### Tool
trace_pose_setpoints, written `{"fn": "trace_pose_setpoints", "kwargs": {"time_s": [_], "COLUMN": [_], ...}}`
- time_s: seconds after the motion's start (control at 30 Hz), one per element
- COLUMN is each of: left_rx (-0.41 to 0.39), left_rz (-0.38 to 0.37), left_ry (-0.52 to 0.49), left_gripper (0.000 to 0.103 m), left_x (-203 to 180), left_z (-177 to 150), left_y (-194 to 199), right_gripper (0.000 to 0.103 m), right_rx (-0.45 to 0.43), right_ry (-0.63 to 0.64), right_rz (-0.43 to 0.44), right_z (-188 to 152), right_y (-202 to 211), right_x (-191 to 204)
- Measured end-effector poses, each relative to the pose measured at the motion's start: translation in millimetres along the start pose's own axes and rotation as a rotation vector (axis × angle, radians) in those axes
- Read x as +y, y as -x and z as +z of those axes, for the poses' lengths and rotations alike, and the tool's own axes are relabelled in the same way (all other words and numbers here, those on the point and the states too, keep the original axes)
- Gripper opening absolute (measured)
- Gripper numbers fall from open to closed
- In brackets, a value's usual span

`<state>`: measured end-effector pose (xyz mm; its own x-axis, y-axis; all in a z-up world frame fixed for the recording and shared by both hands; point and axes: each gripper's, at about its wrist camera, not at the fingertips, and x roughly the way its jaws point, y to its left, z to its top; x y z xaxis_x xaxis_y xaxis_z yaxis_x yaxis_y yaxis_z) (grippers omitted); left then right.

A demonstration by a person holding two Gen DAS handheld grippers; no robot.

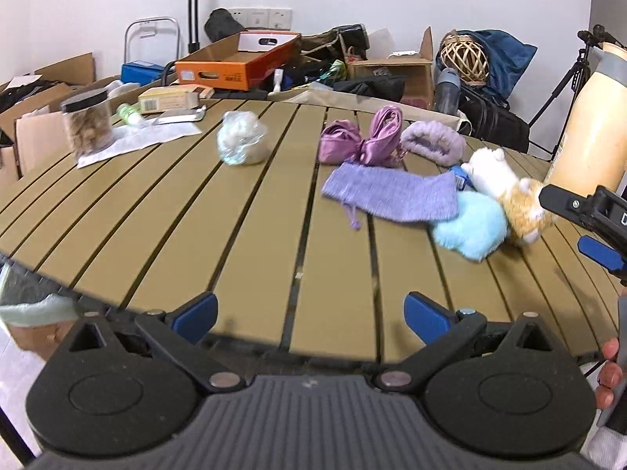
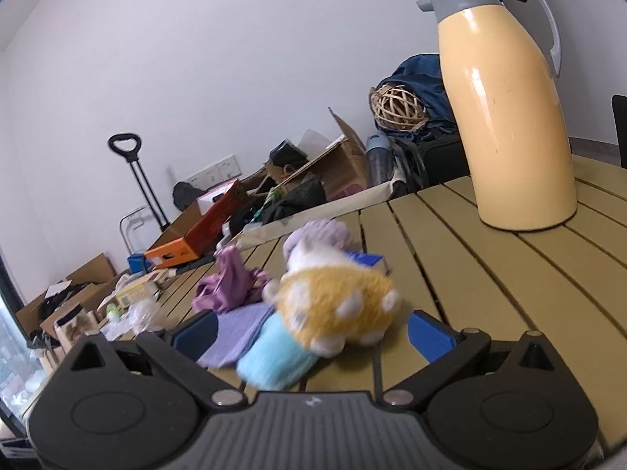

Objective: Collect trash
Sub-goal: 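Close the right tool on the yellow-and-white plush toy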

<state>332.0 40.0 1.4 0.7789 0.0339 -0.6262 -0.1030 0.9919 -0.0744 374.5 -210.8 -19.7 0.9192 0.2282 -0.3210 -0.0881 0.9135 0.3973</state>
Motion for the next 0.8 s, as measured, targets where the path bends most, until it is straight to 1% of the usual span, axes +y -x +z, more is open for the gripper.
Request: {"fn": "trace_pose_setpoints", "kwargs": {"time_s": [0.07,0.17,0.37,0.47,0.63,0.8], "left_rx": [-0.002,0.000,0.011,0.020,0.042,0.045], "left_rz": [-0.005,-0.018,-0.054,-0.058,-0.051,-0.047], "left_ry": [-0.001,0.003,0.053,0.074,0.080,0.090], "left_gripper": [0.103,0.103,0.103,0.103,0.103,0.103], "left_x": [-4,-8,-5,-3,-2,4], "left_z": [8,20,37,38,37,35], "left_y": [-7,-18,-34,-39,-46,-47], "right_gripper": [0.103,0.103,0.103,0.103,0.103,0.103], "right_rx": [-0.002,0.031,0.082,0.109,0.170,0.171], "right_ry": [-0.011,-0.028,-0.039,-0.064,-0.090,-0.067], "right_rz": [-0.004,0.000,-0.025,-0.034,-0.034,-0.067], "right_z": [7,13,26,30,24,20], "right_y": [-11,-27,-54,-65,-80,-85], "right_x": [-5,-9,-13,-15,-17,-10]}}
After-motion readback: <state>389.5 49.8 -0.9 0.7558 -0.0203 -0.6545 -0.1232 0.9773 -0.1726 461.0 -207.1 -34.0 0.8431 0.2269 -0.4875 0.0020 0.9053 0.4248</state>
